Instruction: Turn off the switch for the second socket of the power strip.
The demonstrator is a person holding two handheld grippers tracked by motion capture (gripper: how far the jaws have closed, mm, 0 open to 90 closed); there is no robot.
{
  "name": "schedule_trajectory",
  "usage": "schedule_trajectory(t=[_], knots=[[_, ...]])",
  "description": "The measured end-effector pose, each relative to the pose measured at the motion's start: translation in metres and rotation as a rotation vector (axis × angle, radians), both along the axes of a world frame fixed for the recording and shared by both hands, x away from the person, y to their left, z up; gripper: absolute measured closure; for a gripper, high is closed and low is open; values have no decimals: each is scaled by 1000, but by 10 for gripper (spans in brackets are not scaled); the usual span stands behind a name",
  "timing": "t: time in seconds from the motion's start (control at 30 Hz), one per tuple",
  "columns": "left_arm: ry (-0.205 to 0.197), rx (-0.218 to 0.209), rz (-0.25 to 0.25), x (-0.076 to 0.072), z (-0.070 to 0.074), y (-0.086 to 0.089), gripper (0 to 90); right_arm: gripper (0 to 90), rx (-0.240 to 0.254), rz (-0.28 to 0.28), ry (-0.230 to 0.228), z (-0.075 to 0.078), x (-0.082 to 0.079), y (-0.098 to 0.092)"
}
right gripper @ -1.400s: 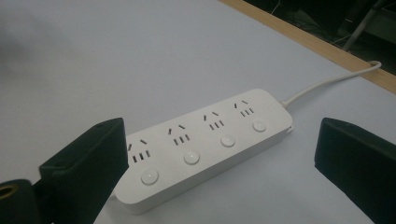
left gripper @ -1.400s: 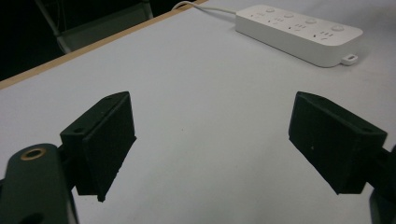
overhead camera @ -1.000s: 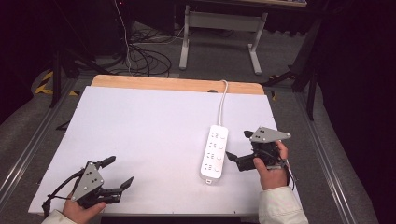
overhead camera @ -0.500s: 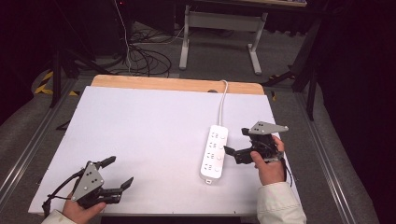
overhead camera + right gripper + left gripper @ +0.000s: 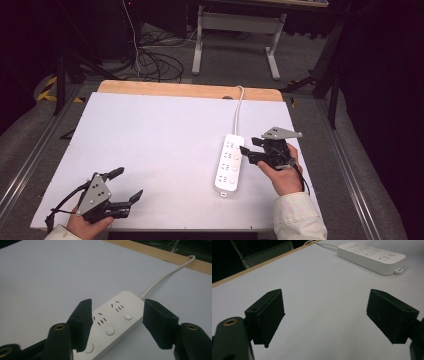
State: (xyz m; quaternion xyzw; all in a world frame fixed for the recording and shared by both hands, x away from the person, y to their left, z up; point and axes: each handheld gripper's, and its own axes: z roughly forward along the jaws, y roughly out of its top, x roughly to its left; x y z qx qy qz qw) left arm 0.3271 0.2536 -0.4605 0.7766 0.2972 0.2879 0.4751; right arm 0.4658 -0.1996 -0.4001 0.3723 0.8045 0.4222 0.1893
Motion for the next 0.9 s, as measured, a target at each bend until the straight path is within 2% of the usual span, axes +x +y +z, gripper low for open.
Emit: schedule_trajectory(t=[0.1,0.13,0.27,0.5,0.57,0.6,0.63,0.7,0.77,0.8,0.9], knots=[[-3,4,-3,0,0,0,154,528,-8,17,3,0,1,3],[-4,4,-3,0,0,0,154,541,-33,10,-3,-1,3,5],[-1,3,-2,0,0,0,153,567,-47,0,4,-3,5,8],[3,2,-6,0,0,0,154,625,-44,-31,52,-7,13,11],[3,3,-5,0,0,0,154,631,-36,-39,76,-8,15,11],[2,4,-4,0,0,0,154,628,29,-41,168,-11,19,11],[2,4,-4,0,0,0,154,628,35,-49,180,-11,20,11],[2,4,-5,0,0,0,154,638,33,-54,180,-12,21,11],[-2,5,-3,0,0,0,154,714,26,-46,205,-15,23,13],[-1,5,-3,0,0,0,154,714,26,-46,205,-15,23,13],[2,4,-4,0,0,0,154,771,-3,-44,204,-17,25,15]])
